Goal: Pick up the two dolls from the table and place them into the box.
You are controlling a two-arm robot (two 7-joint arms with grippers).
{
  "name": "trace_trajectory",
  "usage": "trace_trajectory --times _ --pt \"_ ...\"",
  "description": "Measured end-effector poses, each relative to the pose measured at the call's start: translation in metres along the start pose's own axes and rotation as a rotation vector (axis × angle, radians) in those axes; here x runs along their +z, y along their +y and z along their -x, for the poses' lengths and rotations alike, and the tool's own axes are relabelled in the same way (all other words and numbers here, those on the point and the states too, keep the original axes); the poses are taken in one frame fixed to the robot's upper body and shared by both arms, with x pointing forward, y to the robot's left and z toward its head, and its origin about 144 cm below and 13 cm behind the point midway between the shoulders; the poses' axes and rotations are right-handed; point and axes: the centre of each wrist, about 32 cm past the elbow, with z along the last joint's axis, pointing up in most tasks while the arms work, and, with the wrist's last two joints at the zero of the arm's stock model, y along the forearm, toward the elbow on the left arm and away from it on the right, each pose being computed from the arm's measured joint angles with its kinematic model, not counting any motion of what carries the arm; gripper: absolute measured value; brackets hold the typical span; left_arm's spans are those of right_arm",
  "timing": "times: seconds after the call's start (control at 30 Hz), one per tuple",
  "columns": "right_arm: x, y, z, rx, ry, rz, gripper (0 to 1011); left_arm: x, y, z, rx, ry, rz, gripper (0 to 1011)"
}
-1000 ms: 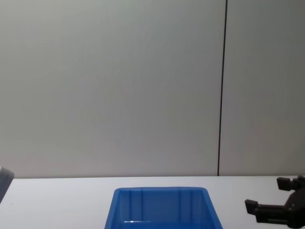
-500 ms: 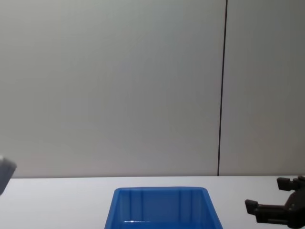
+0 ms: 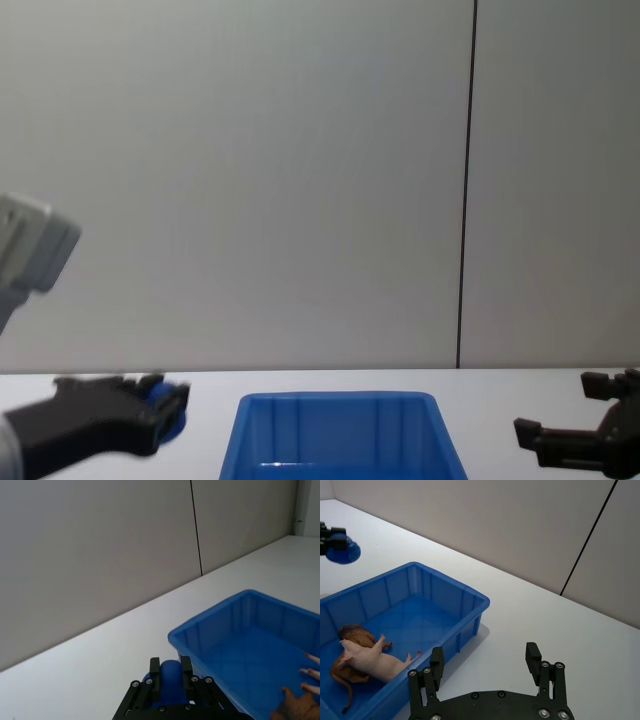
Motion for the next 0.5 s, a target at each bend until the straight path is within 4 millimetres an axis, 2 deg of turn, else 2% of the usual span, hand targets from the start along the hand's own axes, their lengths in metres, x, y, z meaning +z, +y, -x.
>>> trace_trajectory --times 0.23,0.5 --pt "0.000 0.000 0.000 0.000 0.000 0.000 1001 0.024 -0.013 -0.001 -0.037 -0.048 0.055 215" --pt "0.000 0.000 0.000 0.000 0.000 0.000 1001 0.038 -0.027 0.004 -0.086 -0.066 0.105 178"
